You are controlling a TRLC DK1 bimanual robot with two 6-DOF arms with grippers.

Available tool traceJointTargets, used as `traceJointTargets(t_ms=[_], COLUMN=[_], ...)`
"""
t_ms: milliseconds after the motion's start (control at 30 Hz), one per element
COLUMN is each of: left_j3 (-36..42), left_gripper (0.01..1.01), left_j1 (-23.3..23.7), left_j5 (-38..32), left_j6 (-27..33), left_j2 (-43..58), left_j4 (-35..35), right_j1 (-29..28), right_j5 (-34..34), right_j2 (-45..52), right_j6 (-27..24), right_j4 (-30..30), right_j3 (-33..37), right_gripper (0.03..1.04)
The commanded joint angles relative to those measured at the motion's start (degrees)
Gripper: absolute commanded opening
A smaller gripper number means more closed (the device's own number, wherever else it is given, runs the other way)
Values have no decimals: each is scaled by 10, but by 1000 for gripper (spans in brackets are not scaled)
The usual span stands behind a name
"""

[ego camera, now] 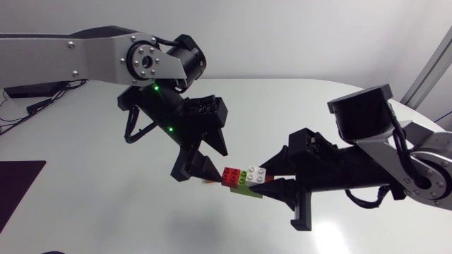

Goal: Separate the duplo bricks

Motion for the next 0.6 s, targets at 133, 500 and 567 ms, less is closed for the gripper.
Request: traceJointTargets(t_ms=[133,500,567], left_j3=[23,22,19], left_gripper=[810,590,589], left_j1=[-16,-31,-34], left_j5=[8,8,8], left_j6=[25,25,25], left_j2=[26,35,35], left_j4=[-17,-24,-25], right_j1=[7,7,7], right_j5=[-7,-15,-16], right_j2=[10,10,7], right_j6=[-20,-26,-26], right_j4=[-3,-3,-3], right_j3=[11,8,7], right_gripper=[154,152,152])
